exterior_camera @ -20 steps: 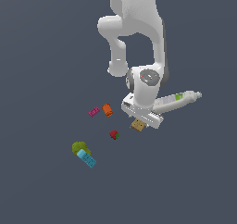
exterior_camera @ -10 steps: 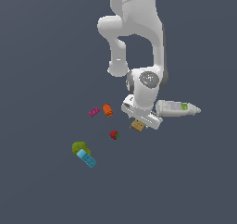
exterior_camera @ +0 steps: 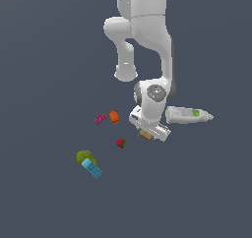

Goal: Pick up a designated object from a clutter of objects.

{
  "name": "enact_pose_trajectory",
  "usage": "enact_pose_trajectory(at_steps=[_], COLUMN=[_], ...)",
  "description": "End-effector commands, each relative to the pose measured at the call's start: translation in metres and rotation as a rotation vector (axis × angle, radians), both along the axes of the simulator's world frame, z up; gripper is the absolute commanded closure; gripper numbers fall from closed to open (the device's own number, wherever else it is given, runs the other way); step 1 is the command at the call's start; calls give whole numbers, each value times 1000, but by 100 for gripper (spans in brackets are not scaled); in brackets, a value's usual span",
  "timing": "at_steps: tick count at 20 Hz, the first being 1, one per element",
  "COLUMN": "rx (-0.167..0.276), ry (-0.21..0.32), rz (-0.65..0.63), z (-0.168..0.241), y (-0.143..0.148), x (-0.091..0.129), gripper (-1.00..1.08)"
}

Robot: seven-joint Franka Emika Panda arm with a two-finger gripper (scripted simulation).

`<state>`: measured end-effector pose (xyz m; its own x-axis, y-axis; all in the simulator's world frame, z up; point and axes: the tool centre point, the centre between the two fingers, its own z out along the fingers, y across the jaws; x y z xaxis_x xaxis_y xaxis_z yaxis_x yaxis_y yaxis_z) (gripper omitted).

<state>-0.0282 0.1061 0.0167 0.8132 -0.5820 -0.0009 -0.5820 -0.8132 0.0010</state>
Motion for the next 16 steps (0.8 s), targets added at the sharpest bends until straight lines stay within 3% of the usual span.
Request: enact_pose_trajectory(at_steps=[1,3,4,16], rx=[0,0,0,1], ry=[-1,-1,-1,-2], rz=[0,0,0,0], z=[-5,-6,-6,-4], y=[0,0,0,0], x=[1,1,1,1], gripper=[-92,-92,108,108])
